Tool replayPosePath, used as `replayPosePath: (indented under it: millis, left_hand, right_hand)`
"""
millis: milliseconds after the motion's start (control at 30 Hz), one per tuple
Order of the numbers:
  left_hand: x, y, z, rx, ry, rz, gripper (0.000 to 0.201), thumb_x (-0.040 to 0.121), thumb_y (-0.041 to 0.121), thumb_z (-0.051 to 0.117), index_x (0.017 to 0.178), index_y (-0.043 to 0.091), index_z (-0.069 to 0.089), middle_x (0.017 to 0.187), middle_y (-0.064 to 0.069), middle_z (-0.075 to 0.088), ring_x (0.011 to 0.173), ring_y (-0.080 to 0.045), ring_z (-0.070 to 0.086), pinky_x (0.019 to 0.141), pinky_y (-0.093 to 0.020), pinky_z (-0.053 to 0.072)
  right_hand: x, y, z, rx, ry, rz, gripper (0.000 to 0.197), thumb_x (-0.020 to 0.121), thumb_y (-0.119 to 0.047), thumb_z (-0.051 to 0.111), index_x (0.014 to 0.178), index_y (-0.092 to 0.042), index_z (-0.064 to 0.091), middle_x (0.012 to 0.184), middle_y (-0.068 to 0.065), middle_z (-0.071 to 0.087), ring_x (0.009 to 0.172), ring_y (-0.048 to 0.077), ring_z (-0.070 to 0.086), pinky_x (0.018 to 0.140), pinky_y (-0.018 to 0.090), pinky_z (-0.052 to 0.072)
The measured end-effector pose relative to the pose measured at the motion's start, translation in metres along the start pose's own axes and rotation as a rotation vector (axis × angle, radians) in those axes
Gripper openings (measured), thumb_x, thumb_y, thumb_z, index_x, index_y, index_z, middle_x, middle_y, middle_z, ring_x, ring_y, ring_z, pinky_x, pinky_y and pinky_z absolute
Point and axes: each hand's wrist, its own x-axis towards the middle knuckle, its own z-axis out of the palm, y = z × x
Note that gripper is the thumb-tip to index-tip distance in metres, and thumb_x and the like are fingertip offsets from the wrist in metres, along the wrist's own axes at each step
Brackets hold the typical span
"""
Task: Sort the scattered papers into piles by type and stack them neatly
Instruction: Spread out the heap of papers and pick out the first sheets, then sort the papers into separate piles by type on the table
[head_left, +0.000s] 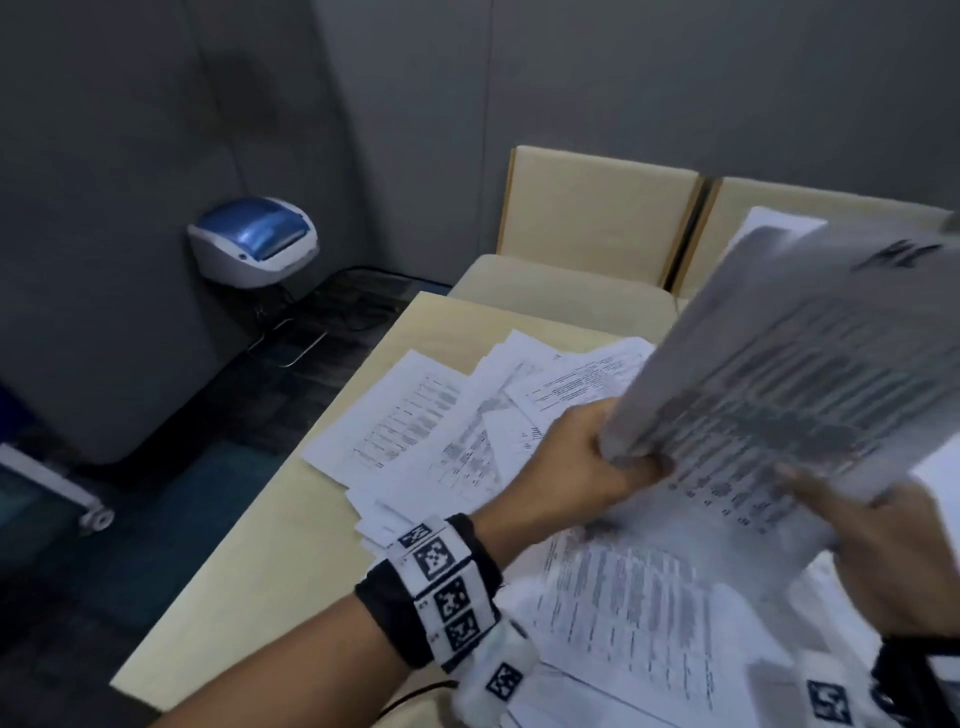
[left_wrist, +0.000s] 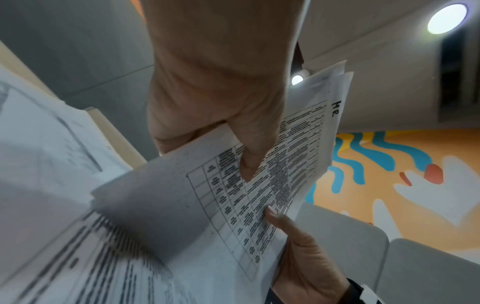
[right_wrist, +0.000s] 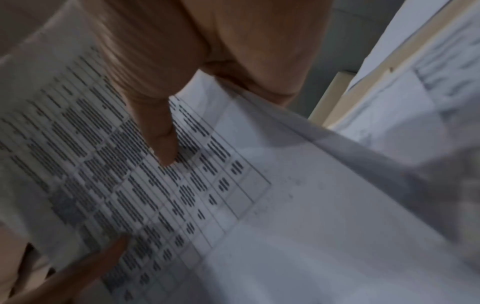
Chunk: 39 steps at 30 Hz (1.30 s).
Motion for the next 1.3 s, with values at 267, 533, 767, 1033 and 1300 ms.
replayPosePath:
  millis: [267, 533, 767, 1033, 1300]
  left_hand:
    - [0.014, 0.013, 0.006, -0.135, 0.153, -0.087, 0.018, 0.099, 0.014, 0.071, 0.094, -0.003, 0.07, 0.08, -0.005, 0.07, 0.071, -0.016, 0.065, 0.068, -0.037, 0.057]
    - [0.065, 0.042, 0.08, -0.003, -0.209, -0.121, 0.035, 0.096, 0.044, 0.07, 0.116, 0.015, 0.073, 0.105, 0.002, 0.08, 0.098, -0.016, 0.076, 0.095, -0.042, 0.059]
    - [0.124, -0.01, 0.112, 1.178, -0.745, -0.102, 0.122, 0.065, 0.099, 0.052, 0.164, 0.045, 0.005, 0.174, -0.001, -0.012, 0.159, -0.043, -0.006, 0.121, -0.073, -0.001]
    - [0.128, -0.048, 0.102, 1.237, -0.785, -0.206, 0.129, 0.053, 0.105, 0.055, 0.153, 0.062, -0.015, 0.168, 0.009, -0.032, 0.154, -0.043, -0.026, 0.117, -0.073, -0.011]
    - [0.119, -0.052, 0.061, 1.229, -0.737, -0.281, 0.126, 0.057, 0.104, 0.054, 0.152, 0.063, -0.018, 0.166, 0.01, -0.036, 0.154, -0.042, -0.029, 0.12, -0.071, -0.011]
  right_hand:
    - [-0.023, 0.008, 0.003, -0.137, -0.098, 0.031, 0.034, 0.086, -0.027, 0.079, 0.119, -0.017, 0.073, 0.109, -0.004, 0.08, 0.099, 0.018, 0.077, 0.081, 0.039, 0.064]
    - [-0.03, 0.006, -0.07, 0.151, 0.344, 0.02, 0.021, 0.097, -0.014, 0.07, 0.118, -0.01, 0.071, 0.107, 0.009, 0.079, 0.076, 0.023, 0.074, 0.055, 0.036, 0.061]
    - [-0.019, 0.049, -0.186, 0.395, 0.638, 0.254, 0.027, 0.099, -0.012, 0.069, 0.125, -0.005, 0.068, 0.126, 0.011, 0.073, 0.089, 0.017, 0.072, 0.062, 0.022, 0.059]
    - [0.009, 0.081, -0.217, 0.378, 0.468, 0.466, 0.027, 0.102, -0.008, 0.061, 0.127, 0.002, 0.065, 0.115, 0.016, 0.073, 0.095, 0.028, 0.07, 0.06, 0.028, 0.06]
    - [0.022, 0.106, -0.245, 0.455, 0.559, 0.502, 0.027, 0.101, 0.002, 0.058, 0.127, 0.011, 0.06, 0.134, 0.023, 0.066, 0.123, 0.04, 0.063, 0.079, 0.042, 0.065]
